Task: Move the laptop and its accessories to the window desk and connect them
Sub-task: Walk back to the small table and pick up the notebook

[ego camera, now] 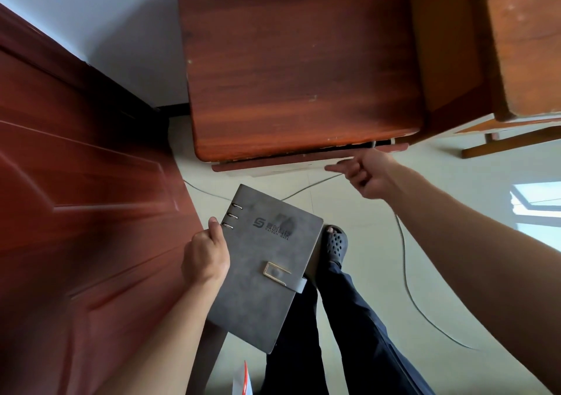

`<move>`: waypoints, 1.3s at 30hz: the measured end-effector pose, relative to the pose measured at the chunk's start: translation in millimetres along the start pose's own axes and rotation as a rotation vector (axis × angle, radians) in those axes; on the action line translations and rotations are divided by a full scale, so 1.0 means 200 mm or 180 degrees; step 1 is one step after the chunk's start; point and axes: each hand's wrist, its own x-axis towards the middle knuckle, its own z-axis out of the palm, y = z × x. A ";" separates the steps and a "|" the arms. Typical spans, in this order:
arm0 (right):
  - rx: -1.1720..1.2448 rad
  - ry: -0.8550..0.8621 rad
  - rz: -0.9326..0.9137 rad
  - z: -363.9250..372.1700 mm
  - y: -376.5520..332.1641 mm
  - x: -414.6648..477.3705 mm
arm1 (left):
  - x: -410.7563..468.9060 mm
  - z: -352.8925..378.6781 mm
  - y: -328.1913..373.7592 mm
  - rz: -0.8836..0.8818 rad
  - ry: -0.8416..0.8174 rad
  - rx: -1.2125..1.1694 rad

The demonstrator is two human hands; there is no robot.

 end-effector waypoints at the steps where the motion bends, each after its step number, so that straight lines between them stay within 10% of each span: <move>1: -0.0273 -0.0068 0.0061 -0.05 0.00 -0.02 | -0.01 -0.01 0.00 0.0017 -0.0030 0.0019; 17: -0.1762 0.0671 -0.1608 -0.14 0.30 -0.05 | -0.04 -0.02 0.02 0.0153 -0.0121 0.0065; 25: 0.0269 0.0871 -0.0753 0.08 0.04 0.07 | -0.01 -0.03 -0.01 -0.0018 -0.0129 0.0083; 39: -0.0929 0.0637 -0.1144 -0.14 0.14 -0.12 | -0.07 -0.10 0.09 0.0158 -0.0085 0.0078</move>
